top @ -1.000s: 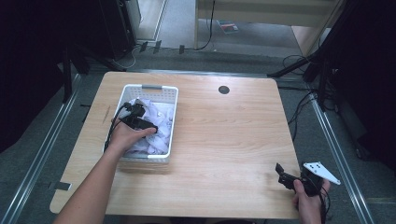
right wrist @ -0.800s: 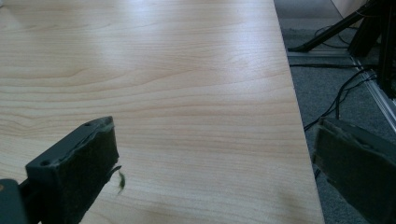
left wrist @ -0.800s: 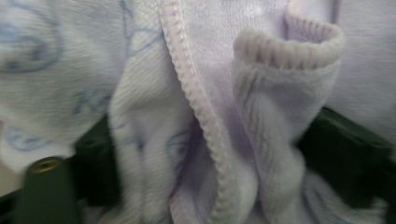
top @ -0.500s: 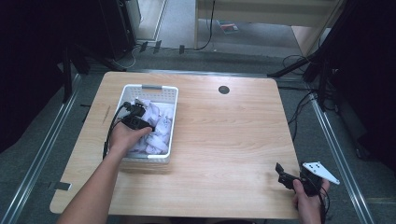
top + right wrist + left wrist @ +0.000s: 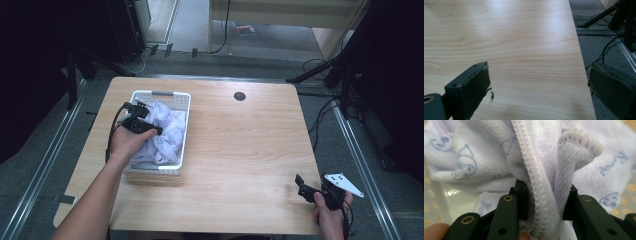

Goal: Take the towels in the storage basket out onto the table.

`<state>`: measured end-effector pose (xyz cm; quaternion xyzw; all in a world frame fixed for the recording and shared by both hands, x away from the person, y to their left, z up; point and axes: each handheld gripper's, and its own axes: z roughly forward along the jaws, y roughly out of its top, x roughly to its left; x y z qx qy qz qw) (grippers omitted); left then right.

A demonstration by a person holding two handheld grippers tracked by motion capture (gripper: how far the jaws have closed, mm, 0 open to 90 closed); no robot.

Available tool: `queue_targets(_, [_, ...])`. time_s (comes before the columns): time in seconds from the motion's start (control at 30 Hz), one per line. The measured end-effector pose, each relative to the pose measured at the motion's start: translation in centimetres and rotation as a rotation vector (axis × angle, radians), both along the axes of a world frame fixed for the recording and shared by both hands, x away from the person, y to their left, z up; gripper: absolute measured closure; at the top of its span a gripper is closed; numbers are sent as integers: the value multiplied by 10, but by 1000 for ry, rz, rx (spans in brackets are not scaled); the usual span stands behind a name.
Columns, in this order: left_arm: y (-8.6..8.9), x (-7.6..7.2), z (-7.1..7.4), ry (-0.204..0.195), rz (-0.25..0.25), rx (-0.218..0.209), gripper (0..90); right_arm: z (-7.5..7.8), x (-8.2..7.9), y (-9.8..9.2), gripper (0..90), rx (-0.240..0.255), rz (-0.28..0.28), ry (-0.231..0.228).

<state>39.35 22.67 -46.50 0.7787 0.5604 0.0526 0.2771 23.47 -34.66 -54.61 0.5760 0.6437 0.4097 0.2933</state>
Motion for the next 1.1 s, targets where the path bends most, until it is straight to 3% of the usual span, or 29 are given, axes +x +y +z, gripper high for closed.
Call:
queue_targets(0.43, [4,-5,45,-83,-6,-15,678,0,0,1,52,-3,-6,3])
queue_targets(0.77, [5,-3,72,-104,4,-13,678,0,0,1,57,-3,-6,2])
queue_targets(1.1, [-2,-2,95,-121,-12,23,678,0,-1,1,55,-8,-5,-4])
